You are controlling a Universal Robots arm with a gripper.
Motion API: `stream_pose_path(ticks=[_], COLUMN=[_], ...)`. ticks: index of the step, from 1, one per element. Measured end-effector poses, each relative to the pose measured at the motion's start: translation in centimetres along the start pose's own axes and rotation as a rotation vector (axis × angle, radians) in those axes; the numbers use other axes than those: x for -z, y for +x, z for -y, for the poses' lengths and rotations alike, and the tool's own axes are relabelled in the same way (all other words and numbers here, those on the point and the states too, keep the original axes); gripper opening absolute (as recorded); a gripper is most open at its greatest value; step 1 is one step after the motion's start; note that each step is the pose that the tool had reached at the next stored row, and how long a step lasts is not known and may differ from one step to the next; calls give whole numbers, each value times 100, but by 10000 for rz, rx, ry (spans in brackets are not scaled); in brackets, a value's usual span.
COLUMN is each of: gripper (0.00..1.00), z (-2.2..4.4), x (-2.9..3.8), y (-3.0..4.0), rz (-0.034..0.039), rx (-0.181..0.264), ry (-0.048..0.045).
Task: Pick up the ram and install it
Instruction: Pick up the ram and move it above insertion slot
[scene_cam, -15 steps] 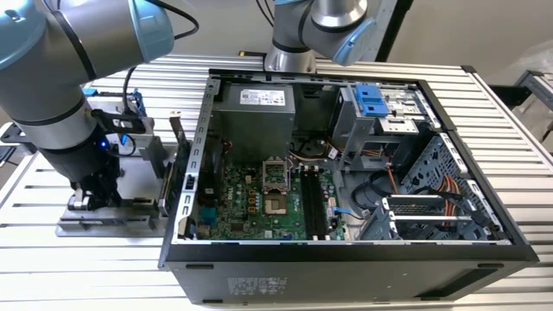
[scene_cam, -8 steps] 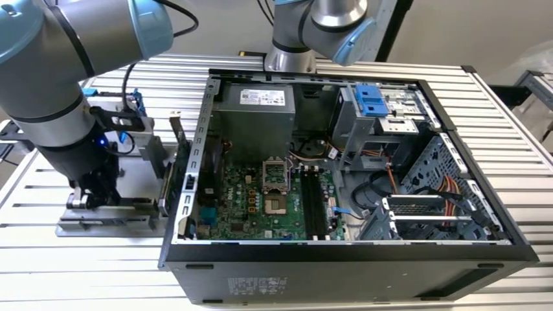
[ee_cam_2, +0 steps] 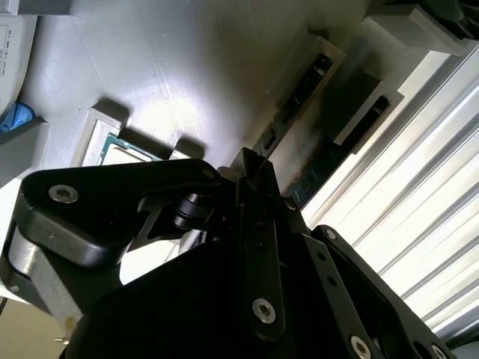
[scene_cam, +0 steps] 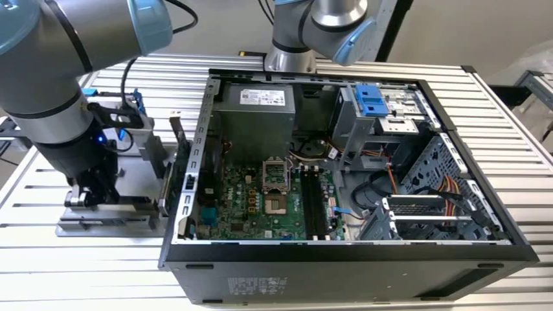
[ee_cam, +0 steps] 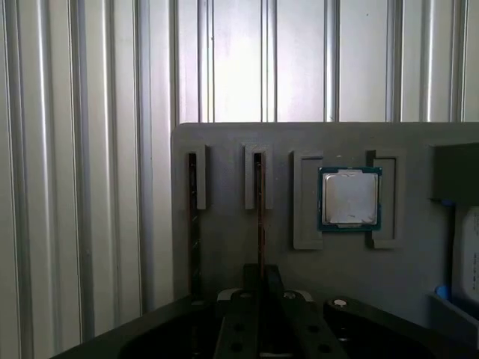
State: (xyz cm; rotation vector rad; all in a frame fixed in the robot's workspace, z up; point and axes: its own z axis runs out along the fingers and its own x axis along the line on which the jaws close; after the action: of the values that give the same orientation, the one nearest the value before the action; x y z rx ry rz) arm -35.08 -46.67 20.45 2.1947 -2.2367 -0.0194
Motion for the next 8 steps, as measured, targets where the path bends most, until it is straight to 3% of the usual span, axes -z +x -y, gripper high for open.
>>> stream_pose_path(ticks=[8], gripper=[0], z=[-1], x=[52], y=[0], rz=[-1], rx=[0], ry=[0])
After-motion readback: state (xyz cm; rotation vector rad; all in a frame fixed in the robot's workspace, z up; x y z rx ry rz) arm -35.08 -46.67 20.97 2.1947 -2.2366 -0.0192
